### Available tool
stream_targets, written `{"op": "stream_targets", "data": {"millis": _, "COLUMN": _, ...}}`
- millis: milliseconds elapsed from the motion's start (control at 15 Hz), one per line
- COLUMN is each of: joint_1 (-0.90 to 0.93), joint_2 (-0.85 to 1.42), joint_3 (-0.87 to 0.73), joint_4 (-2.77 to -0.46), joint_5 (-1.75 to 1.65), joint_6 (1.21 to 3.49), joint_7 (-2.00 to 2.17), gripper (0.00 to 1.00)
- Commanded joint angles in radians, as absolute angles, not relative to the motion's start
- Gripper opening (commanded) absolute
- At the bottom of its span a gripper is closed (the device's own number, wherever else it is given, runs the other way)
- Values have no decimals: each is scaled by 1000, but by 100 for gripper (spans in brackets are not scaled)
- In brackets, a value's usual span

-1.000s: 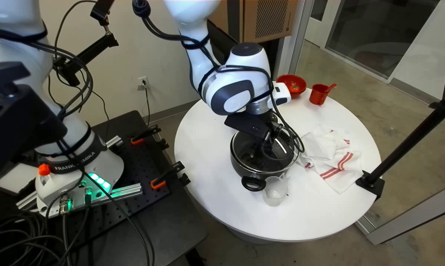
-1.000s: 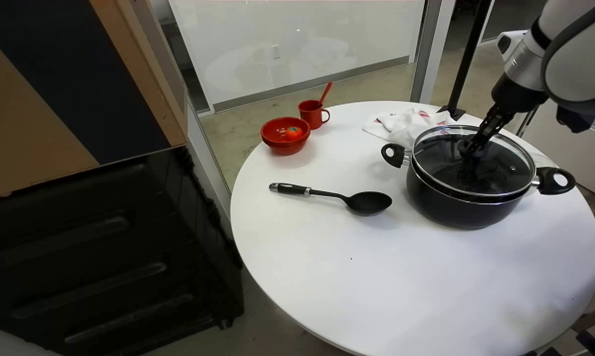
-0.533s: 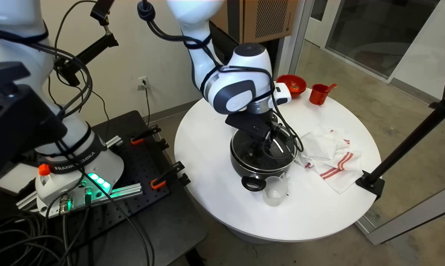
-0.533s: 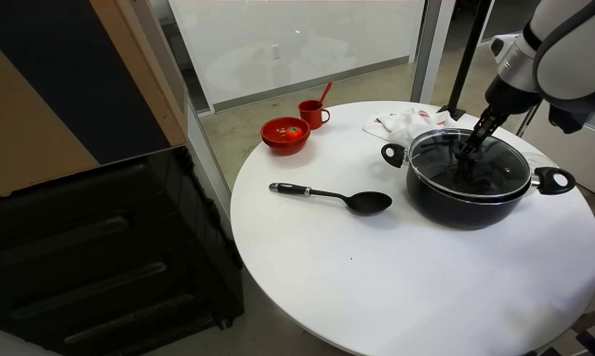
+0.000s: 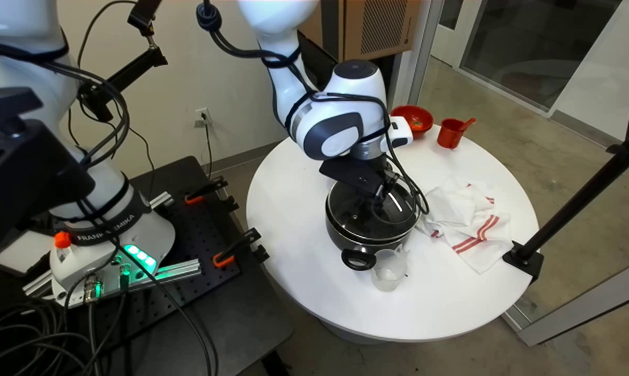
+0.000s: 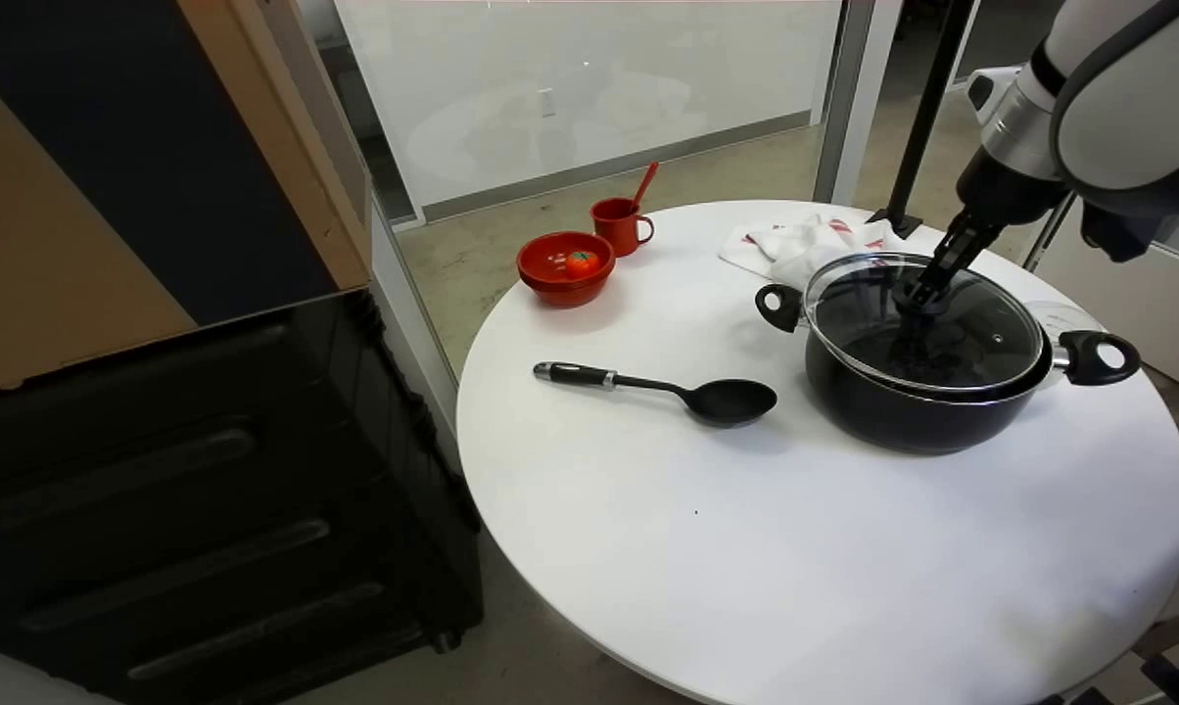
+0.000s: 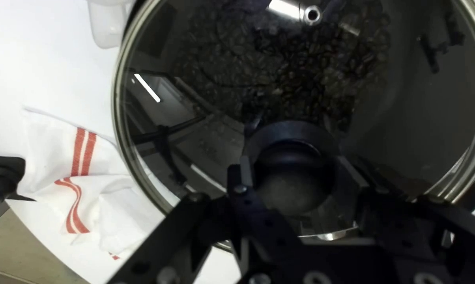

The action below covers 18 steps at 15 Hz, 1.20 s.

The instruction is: Put the spoon on the table then cover the pot with the lid

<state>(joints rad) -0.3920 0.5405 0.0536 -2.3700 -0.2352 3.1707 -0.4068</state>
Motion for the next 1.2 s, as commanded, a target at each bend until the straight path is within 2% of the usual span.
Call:
{"op": "stream_targets", "data": {"millis": 0, "joint_1": -425, "joint_2": 529, "joint_3": 84, "joint_4": -2376, "joint_5": -237, "joint_6": 3143, "joint_7": -402, "gripper": 25}}
{"op": "stream_targets", "data": {"millis": 400, "joint_1": -476, "joint_2": 476, "joint_3": 115, "joint_4": -2445, "joint_5": -243, "joint_6": 3135, "joint_7": -421, "gripper": 25}}
{"op": "stream_targets", "data": {"millis": 733, "joint_1": -452, "joint_2": 439, "joint_3": 75, "joint_4": -2481, "joint_5": -249, "joint_6": 3145, "joint_7": -415, "gripper": 25}}
{"op": "stream_targets", "data": {"millis": 800, "joint_1": -442, "joint_2": 435, "joint_3": 62, "joint_4": -2483, "joint_5": -252, "joint_6": 3138, "joint_7": -416, "gripper": 75}}
{"op": "stream_targets", "data": {"millis": 933, "joint_1": -408, "joint_2": 425, "joint_3": 25, "joint_4": -2489, "joint_5": -257, "joint_6": 3149, "joint_7": -410, "gripper": 81}}
{"op": "stream_targets", "data": {"millis": 1067, "joint_1": -391, "joint_2": 413, "joint_3": 5, "joint_4": -2494, "joint_5": -263, "joint_6": 3152, "joint_7": -413, "gripper": 95}}
{"op": "stream_targets", "data": {"millis": 1133, "joint_1": -378, "joint_2": 409, "joint_3": -8, "joint_4": -2495, "joint_5": -266, "joint_6": 3154, "joint_7": -412, "gripper": 100}}
